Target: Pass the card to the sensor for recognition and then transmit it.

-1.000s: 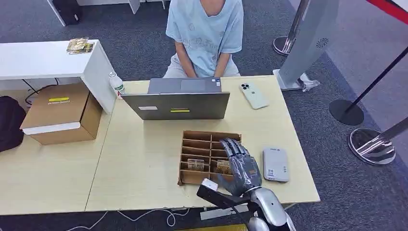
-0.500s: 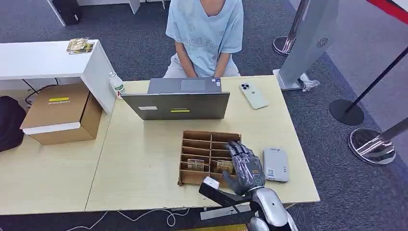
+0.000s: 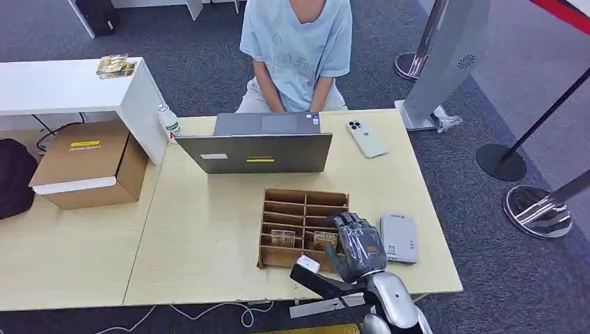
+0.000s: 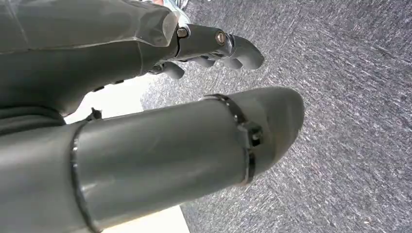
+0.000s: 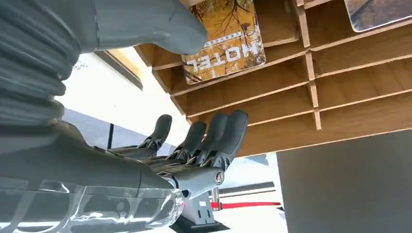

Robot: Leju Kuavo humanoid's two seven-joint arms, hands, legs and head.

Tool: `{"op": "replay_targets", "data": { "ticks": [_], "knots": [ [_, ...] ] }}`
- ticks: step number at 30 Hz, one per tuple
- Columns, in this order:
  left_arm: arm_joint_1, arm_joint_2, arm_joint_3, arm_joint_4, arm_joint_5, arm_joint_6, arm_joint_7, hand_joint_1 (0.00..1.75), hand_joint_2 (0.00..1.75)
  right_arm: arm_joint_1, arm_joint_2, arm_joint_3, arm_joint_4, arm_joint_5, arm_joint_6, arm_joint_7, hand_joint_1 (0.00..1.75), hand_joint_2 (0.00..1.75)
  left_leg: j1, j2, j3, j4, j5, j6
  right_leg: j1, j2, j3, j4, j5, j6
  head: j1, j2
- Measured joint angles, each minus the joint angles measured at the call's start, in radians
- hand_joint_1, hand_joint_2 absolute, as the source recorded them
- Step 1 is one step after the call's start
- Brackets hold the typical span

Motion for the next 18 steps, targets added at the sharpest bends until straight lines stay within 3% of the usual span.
{"op": "replay_targets", "data": {
  "ticks": [4, 14, 16, 18],
  "knots": [
    [0.000, 0.000, 0.000, 0.000, 0.000, 0.000, 0.000, 0.00, 0.00, 0.000, 0.000, 0.000, 0.000, 0.002, 0.000, 0.000, 0.79, 1.75, 0.000, 0.000, 0.000, 0.000, 0.000, 0.000, 0.000, 0.000, 0.000, 0.000, 0.000, 0.000, 0.000, 0.000],
    [0.000, 0.000, 0.000, 0.000, 0.000, 0.000, 0.000, 0.00, 0.00, 0.000, 0.000, 0.000, 0.008, 0.025, 0.001, 0.009, 0.75, 1.75, 0.000, 0.000, 0.000, 0.000, 0.000, 0.000, 0.000, 0.000, 0.000, 0.000, 0.000, 0.000, 0.000, 0.000],
    [0.000, 0.000, 0.000, 0.000, 0.125, 0.000, -0.001, 0.00, 0.00, 0.000, 0.000, 0.000, 0.010, 0.029, 0.001, 0.011, 0.75, 1.75, 0.000, 0.000, 0.000, 0.000, 0.000, 0.000, 0.000, 0.000, 0.000, 0.000, 0.000, 0.000, 0.000, 0.000],
    [-0.001, 0.000, 0.000, 0.000, 0.143, 0.000, -0.001, 0.00, 0.00, 0.000, 0.000, 0.000, 0.011, 0.033, 0.001, 0.014, 0.77, 1.75, 0.000, 0.000, 0.000, 0.000, 0.000, 0.000, 0.000, 0.000, 0.000, 0.000, 0.000, 0.000, 0.000, 0.000]
  ]
}}
